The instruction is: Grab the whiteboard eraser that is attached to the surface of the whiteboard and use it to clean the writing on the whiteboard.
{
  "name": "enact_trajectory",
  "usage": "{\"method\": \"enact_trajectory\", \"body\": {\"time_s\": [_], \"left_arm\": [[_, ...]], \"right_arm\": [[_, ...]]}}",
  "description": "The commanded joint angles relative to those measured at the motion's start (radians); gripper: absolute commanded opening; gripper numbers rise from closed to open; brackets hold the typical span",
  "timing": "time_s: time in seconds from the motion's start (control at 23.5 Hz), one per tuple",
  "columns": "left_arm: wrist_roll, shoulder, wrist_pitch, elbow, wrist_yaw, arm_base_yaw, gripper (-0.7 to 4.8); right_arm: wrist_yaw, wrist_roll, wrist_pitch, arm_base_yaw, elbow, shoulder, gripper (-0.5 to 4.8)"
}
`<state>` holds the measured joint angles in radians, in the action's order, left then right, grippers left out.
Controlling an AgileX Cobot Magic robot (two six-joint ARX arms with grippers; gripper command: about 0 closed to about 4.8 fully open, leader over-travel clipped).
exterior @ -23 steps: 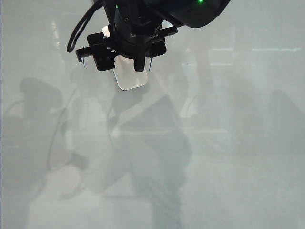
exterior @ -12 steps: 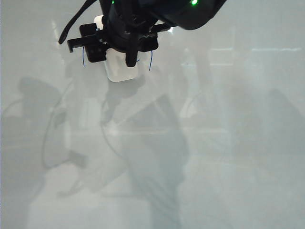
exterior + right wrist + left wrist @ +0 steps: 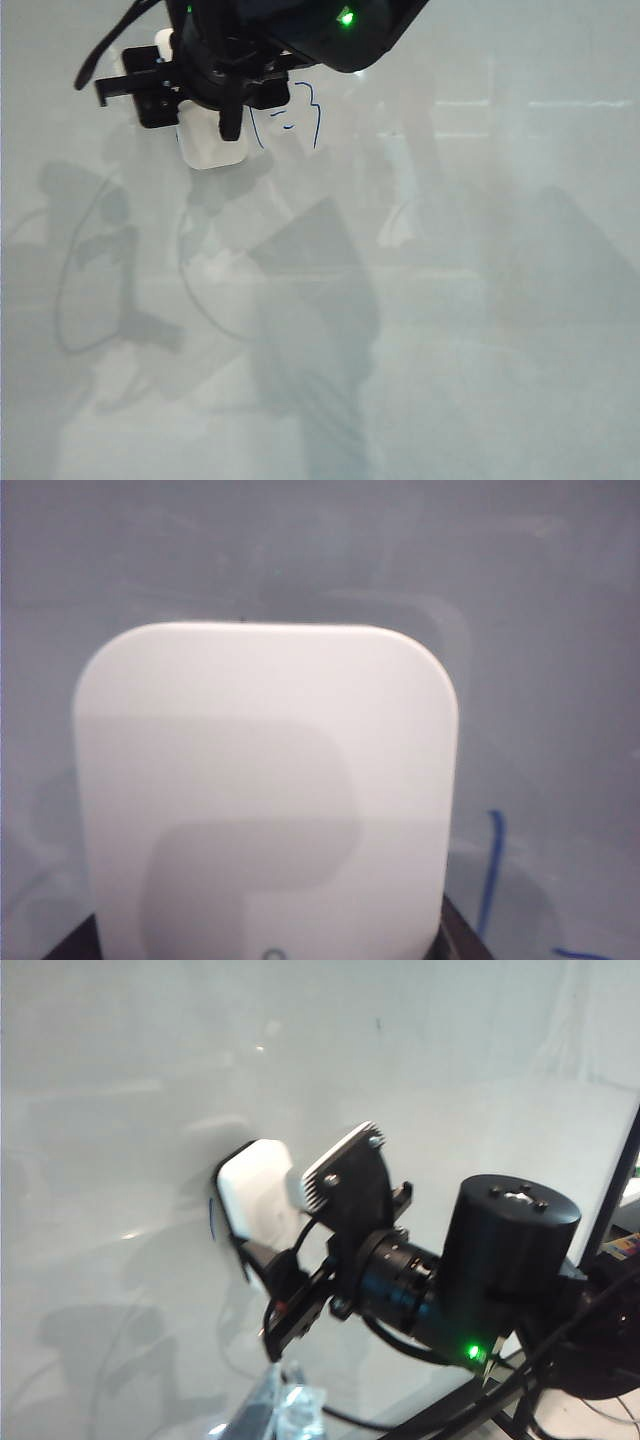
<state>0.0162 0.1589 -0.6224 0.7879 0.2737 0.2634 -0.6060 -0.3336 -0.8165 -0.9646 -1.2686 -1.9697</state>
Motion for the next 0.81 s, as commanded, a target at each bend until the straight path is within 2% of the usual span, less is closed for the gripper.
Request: {"method": "enact_trajectory", "body": {"time_s": [0.04, 0.09, 0.21, 0.43, 0.64, 0.81], "left_arm": [[-0.001, 0.002, 0.011, 0.002, -0.001, -0.001, -0.05], [-0.001, 0.002, 0.011, 0.002, -0.001, -0.001, -0.05], [-0.001, 0.002, 0.011, 0.002, -0.001, -0.001, -0.05], [-0.001, 0.002, 0.011, 0.002, -0.001, -0.001, -0.05], [-0.001, 0.002, 0.011, 0.002, -0.001, -0.001, -0.05], [-0.001, 0.002, 0.010, 0.002, -0.001, -0.001, -0.05]], "right_arm": [[-0.009, 0.000, -0.018, -0.016, -0.007, 0.002, 1.48], [-0.027, -0.001, -0.005, -0.016, -0.007, 0.002, 1.48], [-0.226, -0.039, 0.048, 0.000, -0.007, 0.002, 1.48], [-0.281, -0.038, 0.060, 0.011, -0.005, 0.002, 1.49], [-0.441, -0.034, 0.033, -0.021, -0.005, 0.002, 1.49], [-0.491, -0.037, 0.027, -0.039, -0.005, 0.002, 1.49]]}}
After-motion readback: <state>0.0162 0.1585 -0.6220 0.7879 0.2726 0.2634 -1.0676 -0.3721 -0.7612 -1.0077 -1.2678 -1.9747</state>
